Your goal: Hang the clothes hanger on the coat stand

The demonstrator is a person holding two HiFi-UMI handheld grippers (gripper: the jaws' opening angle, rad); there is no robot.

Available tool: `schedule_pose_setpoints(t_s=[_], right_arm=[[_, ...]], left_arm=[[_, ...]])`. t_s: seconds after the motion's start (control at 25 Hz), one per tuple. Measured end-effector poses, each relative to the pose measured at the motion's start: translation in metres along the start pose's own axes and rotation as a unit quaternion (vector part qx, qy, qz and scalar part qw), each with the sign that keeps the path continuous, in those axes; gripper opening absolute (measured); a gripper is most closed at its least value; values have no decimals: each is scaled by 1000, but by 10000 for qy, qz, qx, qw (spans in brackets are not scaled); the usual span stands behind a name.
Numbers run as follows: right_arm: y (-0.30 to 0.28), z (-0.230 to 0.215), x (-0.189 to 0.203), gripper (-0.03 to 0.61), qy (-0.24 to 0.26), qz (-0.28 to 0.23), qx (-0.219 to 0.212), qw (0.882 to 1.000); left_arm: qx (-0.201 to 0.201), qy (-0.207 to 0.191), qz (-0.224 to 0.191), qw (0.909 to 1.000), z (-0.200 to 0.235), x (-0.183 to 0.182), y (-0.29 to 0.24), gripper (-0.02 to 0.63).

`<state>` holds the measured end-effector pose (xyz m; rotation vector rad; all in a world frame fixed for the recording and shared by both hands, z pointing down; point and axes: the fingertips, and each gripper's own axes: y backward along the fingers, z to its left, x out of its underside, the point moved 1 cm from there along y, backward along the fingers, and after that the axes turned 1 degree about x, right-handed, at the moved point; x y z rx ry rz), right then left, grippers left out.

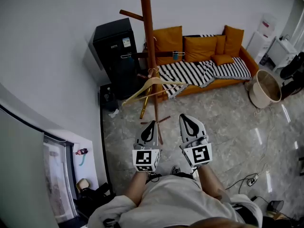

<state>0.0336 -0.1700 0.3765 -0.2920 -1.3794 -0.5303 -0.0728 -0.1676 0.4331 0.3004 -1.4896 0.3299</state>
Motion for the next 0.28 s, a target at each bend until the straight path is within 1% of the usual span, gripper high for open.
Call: schedule_pose_setpoints(t_s=[0.28], right_arm=[[-3, -1, -2, 5, 102, 35, -61, 9999]], left_arm=[[34, -6, -51, 10000, -4, -1, -7, 11]])
